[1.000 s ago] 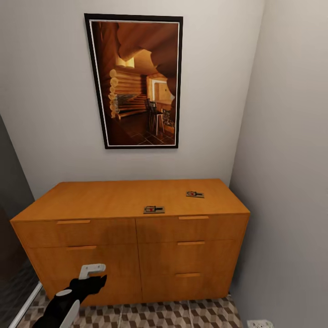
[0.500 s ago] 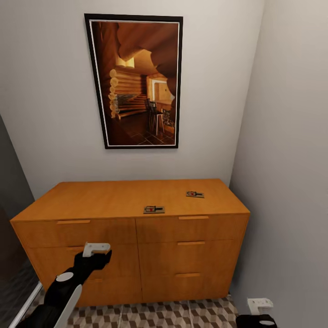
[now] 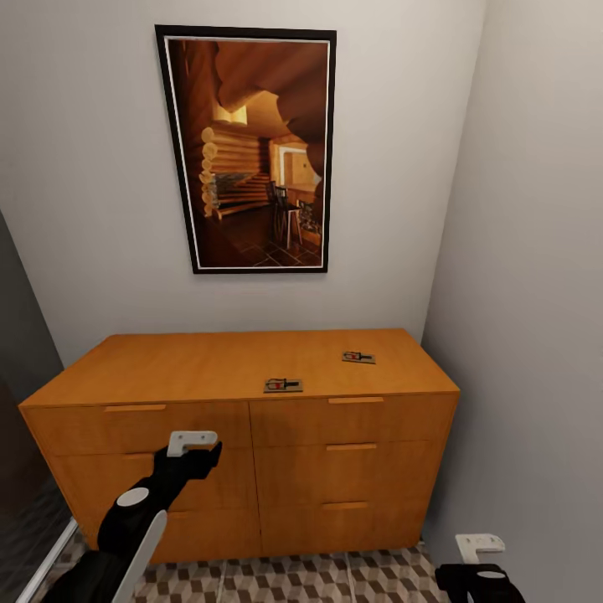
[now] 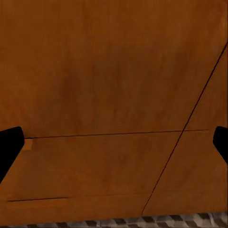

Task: Take the four mousetraps from the cabinet in the bathroom and place them on the bathroom floor. Make sure all four end up on the same floor surface, and ensure that at least two of them are either under or directly next to the same bathroom sink.

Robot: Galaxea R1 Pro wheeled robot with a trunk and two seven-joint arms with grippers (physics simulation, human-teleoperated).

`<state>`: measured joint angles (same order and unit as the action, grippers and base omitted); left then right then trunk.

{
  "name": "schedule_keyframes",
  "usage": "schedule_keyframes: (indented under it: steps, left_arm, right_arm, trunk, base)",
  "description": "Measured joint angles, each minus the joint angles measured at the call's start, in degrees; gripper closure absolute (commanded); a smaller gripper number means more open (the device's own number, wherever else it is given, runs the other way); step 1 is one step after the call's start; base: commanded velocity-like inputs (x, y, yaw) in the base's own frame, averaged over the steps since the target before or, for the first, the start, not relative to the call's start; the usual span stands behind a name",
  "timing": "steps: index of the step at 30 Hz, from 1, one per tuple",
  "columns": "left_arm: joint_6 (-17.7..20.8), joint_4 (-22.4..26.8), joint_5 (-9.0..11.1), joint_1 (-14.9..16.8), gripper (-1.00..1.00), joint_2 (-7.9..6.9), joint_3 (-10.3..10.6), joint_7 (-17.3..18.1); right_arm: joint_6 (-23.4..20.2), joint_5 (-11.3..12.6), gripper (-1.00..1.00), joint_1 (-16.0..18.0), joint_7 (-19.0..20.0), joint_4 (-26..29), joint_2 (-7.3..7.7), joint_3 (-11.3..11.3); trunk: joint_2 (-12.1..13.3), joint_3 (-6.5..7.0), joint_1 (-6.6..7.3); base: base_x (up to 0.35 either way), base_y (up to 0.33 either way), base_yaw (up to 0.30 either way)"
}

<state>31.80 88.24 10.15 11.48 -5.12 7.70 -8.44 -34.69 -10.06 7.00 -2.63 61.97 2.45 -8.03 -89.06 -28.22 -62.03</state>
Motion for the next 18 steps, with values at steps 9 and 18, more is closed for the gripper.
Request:
schedule_keyframes:
  steps: [9,18]
  left_arm:
    - [-0.41,0.38,-0.47,0.96,-1.0,4.56,0.87,-0.09]
    - [0.2,0.41,-8.34,8.47,-1.0,12.38,5.67,-0.29]
  right_arm:
    - [-0.27,0.06,-1.0,-0.02,-0.02,0.23,0.0,0.0]
    - [-0.47,0.09,-1.0,0.03,-0.03,-0.23,-0.07,0.0]
  trunk:
    - [0.0,0.0,0.0]
    - [0.0,0.0,0.0]
  base:
    - [0.0,0.0,0.0]
    - [0.0,0.0,0.0]
